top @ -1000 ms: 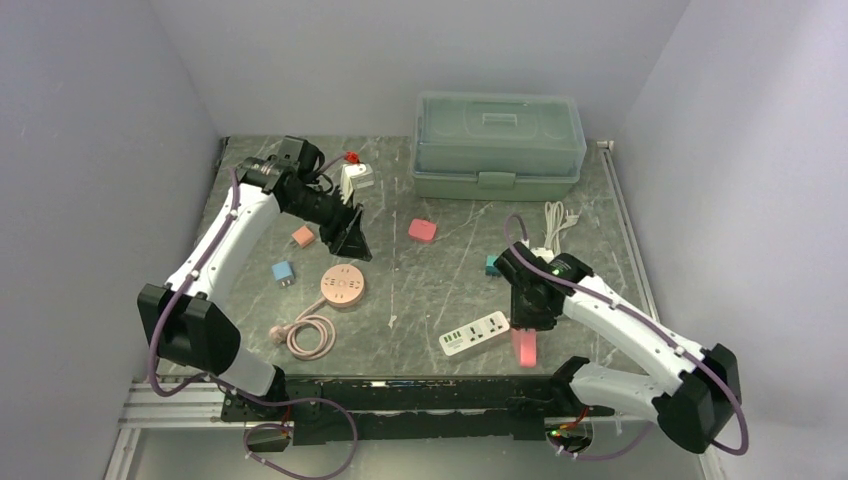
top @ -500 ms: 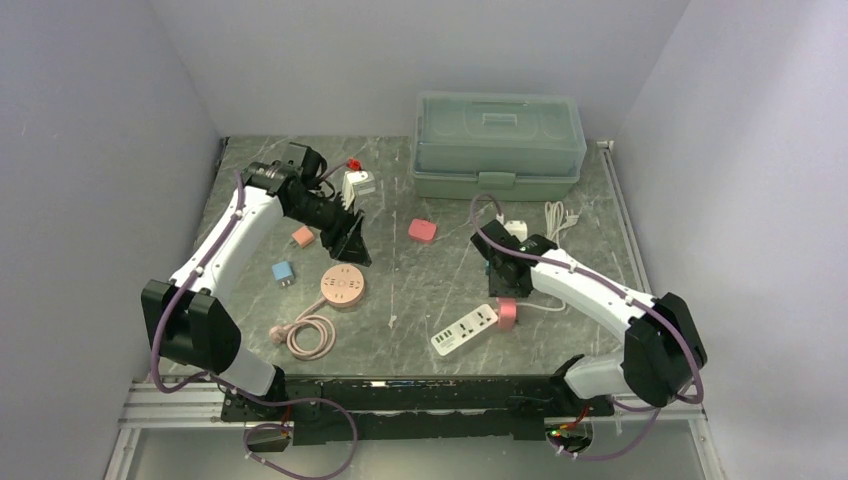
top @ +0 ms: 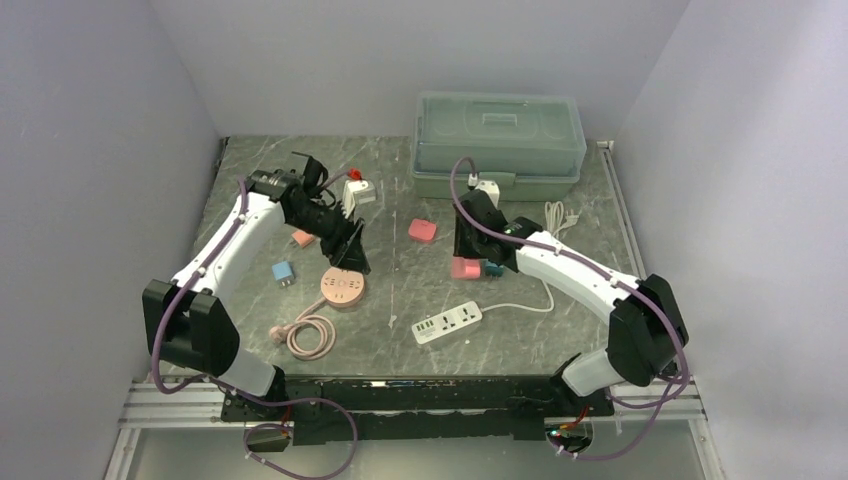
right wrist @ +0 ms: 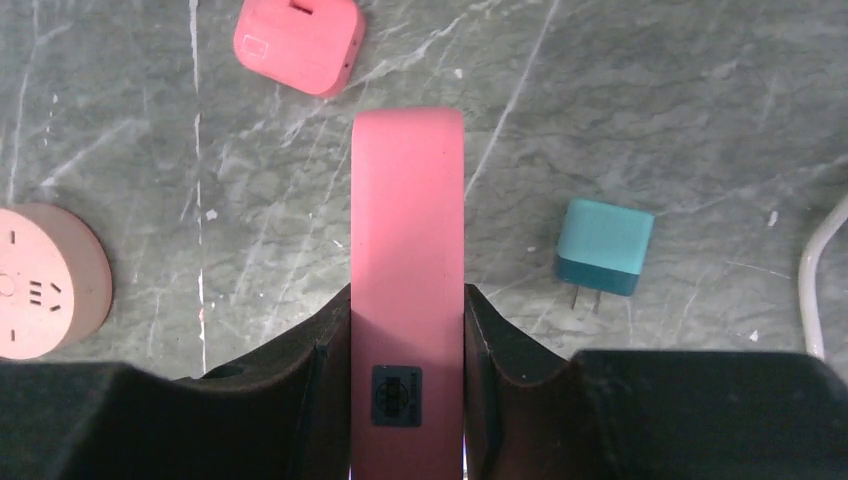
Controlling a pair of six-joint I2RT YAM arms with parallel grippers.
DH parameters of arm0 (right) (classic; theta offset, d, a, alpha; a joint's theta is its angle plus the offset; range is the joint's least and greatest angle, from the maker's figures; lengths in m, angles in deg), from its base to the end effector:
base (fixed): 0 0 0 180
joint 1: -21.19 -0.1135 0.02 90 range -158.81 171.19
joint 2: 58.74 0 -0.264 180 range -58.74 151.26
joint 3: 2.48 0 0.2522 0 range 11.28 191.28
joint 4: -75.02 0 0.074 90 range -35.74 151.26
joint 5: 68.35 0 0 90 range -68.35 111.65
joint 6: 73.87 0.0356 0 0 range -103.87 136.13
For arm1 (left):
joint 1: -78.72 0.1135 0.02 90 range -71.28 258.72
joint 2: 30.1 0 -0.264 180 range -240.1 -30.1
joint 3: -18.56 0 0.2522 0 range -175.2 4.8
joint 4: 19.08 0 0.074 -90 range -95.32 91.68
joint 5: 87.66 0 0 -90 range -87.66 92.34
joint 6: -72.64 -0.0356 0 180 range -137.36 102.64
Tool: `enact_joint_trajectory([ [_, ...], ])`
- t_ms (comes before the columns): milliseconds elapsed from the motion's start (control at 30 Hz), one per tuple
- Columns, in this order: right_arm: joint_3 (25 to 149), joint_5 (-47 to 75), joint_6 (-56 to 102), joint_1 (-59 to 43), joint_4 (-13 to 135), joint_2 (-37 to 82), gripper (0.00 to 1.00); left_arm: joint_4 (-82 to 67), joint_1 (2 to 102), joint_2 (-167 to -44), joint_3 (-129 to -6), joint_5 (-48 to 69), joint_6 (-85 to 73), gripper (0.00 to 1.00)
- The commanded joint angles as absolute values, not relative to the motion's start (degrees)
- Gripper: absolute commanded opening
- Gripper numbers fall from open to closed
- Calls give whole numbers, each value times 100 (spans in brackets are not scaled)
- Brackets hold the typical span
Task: Insert the plug
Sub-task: Move the socket to the center of the board.
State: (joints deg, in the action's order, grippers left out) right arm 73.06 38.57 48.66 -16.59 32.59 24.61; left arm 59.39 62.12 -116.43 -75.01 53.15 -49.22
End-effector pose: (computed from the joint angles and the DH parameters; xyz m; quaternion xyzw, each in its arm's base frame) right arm 0.2501 0.1807 0.2584 0.0074 0.9315 0.0806 0.3547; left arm 0.2646 -0.1077 0.3174 0.4295 0.7840 -0.4000 0.2022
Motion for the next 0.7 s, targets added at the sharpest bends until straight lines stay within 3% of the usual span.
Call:
enact_joint_trajectory([
  [0, 7563, 4236, 4950, -1903, 3291, 2373, 0, 5832, 6193, -11434, -7183, 5298, -5065, 68],
  [200, 7281, 4968, 5370, -1895, 1656, 1443, 0, 5909, 6193, -11604, -7353, 5340, -5201, 68],
  [333, 6647, 4677, 5810, -1480, 1387, 901, 0, 5708, 5900, -11693, -7310, 5358, -5103, 70],
  [433, 6204, 4320, 5927, -1233, 1681, 450, 0, 5455, 5222, -11864, -7230, 5030, -4956, 75],
  [533, 6040, 4400, 6080, -1220, 1725, 57, 0, 5219, 4427, -12170, -7302, 4378, -4810, 99],
  [667, 6007, 4587, 6223, -1131, 1623, -224, 0, 4795, 3705, -12701, -7476, 3383, -4658, 100],
])
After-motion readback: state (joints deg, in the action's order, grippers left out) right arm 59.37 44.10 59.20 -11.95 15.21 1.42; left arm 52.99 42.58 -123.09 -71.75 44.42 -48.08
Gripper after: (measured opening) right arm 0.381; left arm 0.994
